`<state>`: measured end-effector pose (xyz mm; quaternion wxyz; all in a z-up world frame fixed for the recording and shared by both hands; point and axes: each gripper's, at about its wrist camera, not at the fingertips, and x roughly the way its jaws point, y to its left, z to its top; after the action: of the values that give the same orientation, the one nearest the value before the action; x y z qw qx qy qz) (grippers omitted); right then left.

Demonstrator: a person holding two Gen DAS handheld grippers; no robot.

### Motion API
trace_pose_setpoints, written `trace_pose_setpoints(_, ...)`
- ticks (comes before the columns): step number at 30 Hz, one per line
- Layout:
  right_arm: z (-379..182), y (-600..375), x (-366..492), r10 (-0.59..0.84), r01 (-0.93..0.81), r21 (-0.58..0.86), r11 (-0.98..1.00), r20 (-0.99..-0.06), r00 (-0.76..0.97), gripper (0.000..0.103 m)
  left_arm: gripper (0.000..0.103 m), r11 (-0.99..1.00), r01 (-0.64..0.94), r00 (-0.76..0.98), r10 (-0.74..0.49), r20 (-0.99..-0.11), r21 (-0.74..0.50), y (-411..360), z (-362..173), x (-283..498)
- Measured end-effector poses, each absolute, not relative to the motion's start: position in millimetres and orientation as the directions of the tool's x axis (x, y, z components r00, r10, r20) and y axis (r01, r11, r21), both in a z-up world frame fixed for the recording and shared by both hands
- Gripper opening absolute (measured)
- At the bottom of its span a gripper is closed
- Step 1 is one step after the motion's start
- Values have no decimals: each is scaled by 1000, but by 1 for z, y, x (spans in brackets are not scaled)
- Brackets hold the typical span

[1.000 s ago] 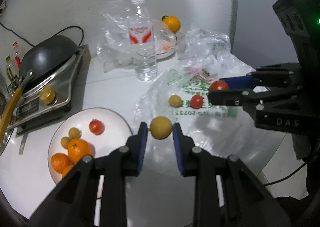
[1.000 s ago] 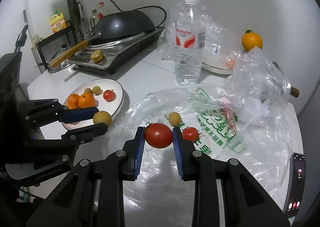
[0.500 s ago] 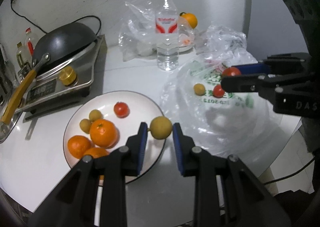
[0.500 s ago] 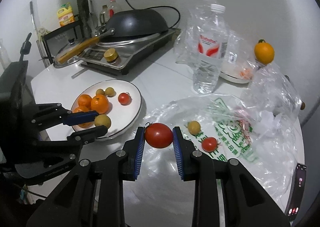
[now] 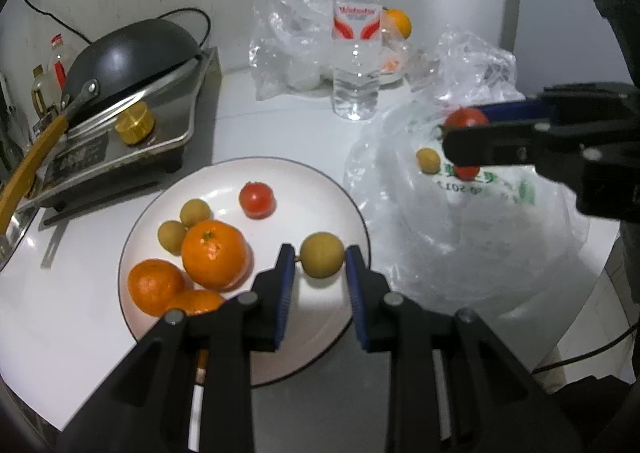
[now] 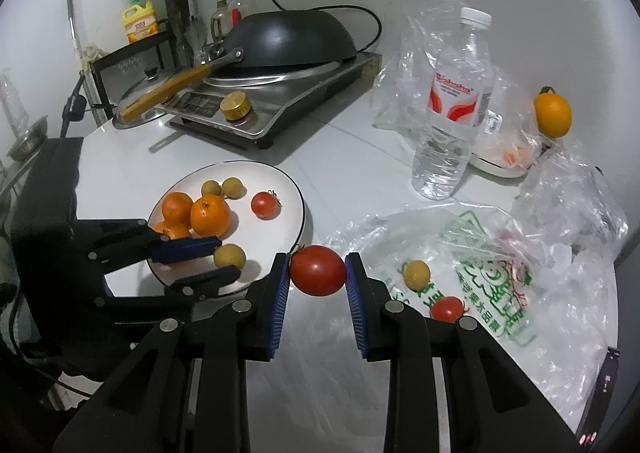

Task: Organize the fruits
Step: 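Open the right tool over the plate while the left tool releases the yellow fruit there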

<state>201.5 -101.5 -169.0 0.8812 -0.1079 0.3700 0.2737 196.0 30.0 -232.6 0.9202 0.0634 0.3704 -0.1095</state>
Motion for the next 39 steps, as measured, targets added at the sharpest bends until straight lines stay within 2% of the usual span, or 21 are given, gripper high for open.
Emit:
trace_pose_setpoints(15,-183,-62,228,427,-609,22,793,-733,530,30,27,966,256,677,-194,-710,-20,40,-244,206)
trace_pose_setpoints(39,-224,-10,265,425,-640,55,766,-791,440,30,28,958,282,678,-233,-697,-45,47,-244,202)
